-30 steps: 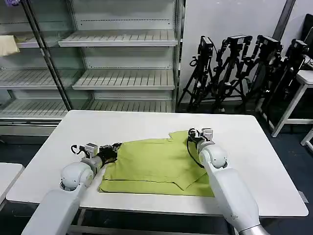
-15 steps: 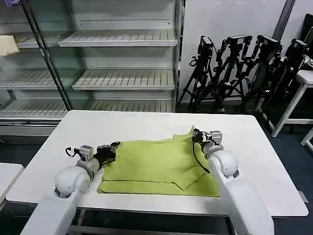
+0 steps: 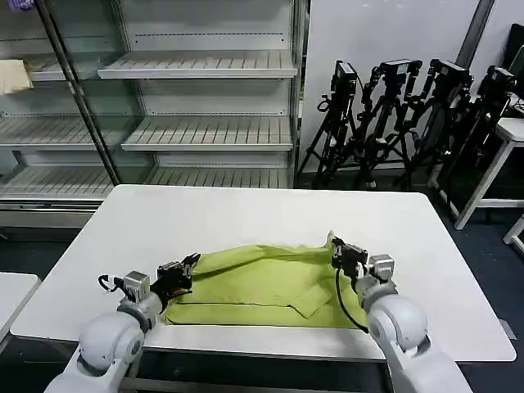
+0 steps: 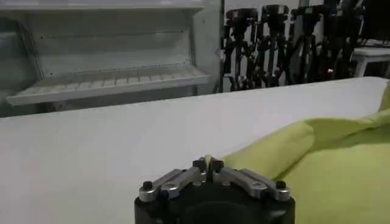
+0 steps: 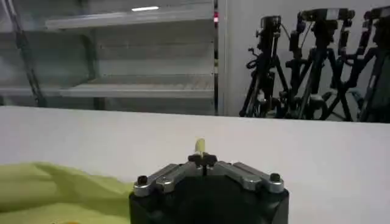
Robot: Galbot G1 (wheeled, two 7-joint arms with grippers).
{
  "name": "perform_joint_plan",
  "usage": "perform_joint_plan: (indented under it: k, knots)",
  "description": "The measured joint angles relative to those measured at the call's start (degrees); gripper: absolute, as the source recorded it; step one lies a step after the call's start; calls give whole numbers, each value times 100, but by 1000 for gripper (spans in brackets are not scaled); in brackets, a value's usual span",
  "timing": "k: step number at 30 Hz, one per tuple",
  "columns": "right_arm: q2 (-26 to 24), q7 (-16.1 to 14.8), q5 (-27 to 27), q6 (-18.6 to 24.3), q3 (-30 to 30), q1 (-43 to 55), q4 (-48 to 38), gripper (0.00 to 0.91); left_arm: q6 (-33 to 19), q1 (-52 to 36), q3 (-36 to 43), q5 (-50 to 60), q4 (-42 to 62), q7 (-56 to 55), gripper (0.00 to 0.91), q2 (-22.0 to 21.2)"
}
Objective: Fold and organize the clothes.
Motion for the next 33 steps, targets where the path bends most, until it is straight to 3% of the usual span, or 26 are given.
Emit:
perform_joint_plan:
  k: [27, 28, 29, 30, 31, 33]
  knots:
    - [-29, -209, 88, 171, 303, -881, 551, 0, -218, 541, -299, 440, -208, 39, 20, 364]
    - [-33, -222, 84, 171, 303, -893, 563, 0, -203, 600, -321, 452, -260, 34, 766, 379]
    - [-34, -235, 79, 171, 308, -903, 572, 0, -191, 649, -336, 463, -301, 34, 766, 388]
    - [-35, -246, 70, 170, 312, -910, 583, 191, -176, 692, -353, 480, -345, 33, 907, 395]
    - [-41, -254, 56, 162, 318, -919, 598, 907, -160, 746, -378, 505, -397, 24, 907, 398]
    - [-55, -275, 37, 137, 336, -939, 612, 907, -122, 845, -406, 541, -475, 20, 907, 404]
